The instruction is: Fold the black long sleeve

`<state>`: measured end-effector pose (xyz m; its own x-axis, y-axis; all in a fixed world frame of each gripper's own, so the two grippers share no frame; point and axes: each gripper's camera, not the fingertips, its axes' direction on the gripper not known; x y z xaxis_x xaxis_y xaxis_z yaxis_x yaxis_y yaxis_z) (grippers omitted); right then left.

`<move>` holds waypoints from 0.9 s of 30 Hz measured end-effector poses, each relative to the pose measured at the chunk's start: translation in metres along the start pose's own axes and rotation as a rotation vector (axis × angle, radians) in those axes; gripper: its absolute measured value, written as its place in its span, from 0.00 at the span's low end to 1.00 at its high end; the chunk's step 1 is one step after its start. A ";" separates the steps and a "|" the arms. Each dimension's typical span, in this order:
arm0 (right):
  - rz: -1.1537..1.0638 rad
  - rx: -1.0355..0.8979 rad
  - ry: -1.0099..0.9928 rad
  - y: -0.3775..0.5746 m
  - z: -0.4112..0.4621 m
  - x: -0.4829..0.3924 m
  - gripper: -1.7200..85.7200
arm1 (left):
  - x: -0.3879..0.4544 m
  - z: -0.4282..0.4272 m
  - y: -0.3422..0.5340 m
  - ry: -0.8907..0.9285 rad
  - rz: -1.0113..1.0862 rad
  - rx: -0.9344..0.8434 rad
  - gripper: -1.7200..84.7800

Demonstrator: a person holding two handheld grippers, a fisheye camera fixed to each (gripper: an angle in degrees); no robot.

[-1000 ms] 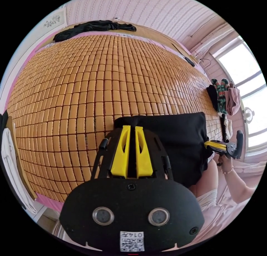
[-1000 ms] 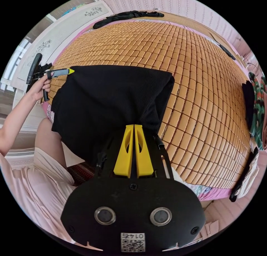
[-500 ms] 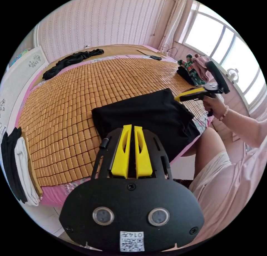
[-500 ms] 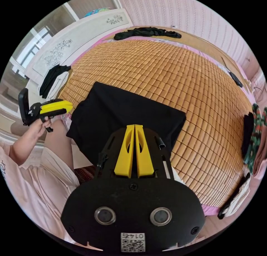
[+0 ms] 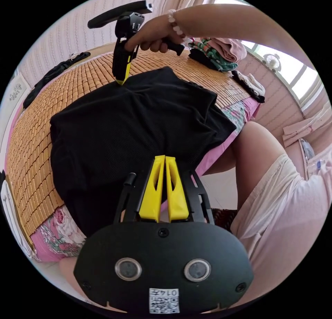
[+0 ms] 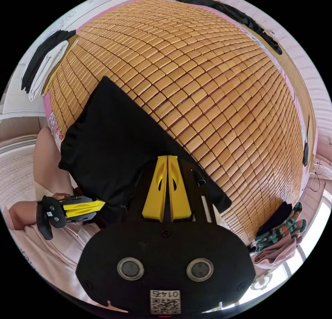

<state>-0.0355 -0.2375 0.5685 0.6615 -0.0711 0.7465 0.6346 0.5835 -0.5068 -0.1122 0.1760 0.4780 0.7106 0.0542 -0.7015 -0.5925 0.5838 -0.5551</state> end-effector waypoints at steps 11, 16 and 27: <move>0.119 0.056 -0.156 0.022 -0.023 0.055 0.01 | 0.018 0.017 0.018 -0.072 0.054 0.040 0.01; 0.203 0.335 -0.335 0.142 -0.070 0.089 0.02 | 0.018 0.000 0.023 0.014 0.026 0.111 0.03; 0.591 0.262 -0.549 0.426 -0.004 0.139 0.14 | 0.075 0.006 -0.007 0.004 0.290 0.126 0.18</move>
<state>0.3284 -0.0019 0.4543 0.5247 0.6677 0.5282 0.0873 0.5750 -0.8135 -0.0525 0.1807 0.4318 0.5175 0.2303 -0.8241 -0.7185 0.6399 -0.2724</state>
